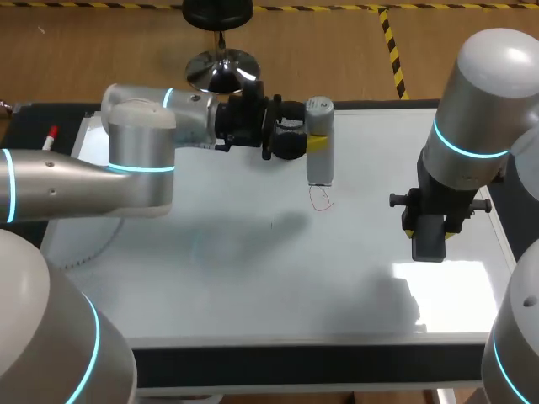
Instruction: Pick up the inspection probe, press it on each red-marked spot on the whiteboard one by one, put down the probe, pick up the eraser, and wipe off all the red marks.
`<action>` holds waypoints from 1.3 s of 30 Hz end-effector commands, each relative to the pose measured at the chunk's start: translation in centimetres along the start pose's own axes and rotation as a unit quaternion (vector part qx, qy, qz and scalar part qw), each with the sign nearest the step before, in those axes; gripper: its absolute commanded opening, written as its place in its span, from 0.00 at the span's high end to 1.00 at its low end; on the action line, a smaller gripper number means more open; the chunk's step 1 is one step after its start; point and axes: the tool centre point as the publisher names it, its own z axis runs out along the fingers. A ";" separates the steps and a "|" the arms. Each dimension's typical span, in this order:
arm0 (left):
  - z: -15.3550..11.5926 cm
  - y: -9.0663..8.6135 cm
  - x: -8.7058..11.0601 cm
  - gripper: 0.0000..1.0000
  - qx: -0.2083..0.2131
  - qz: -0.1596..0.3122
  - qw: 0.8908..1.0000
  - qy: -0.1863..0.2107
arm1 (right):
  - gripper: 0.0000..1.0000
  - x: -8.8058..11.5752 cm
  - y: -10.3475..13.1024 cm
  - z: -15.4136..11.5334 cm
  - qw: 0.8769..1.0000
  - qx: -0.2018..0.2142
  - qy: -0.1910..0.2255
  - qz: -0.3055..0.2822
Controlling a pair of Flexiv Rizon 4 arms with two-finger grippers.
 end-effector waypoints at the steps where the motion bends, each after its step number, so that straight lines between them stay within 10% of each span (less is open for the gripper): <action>1: 0.5 0.2 -0.6 1.00 0.001 0.002 1.000 -0.001 | 1.00 -0.2 -0.1 -0.1 1.000 -0.001 0.002 -0.001; 39: 2.2 5.6 -2.4 1.00 -0.029 -0.012 1.000 -0.004 | 1.00 -0.2 -0.1 -0.1 1.000 -0.001 0.002 -0.001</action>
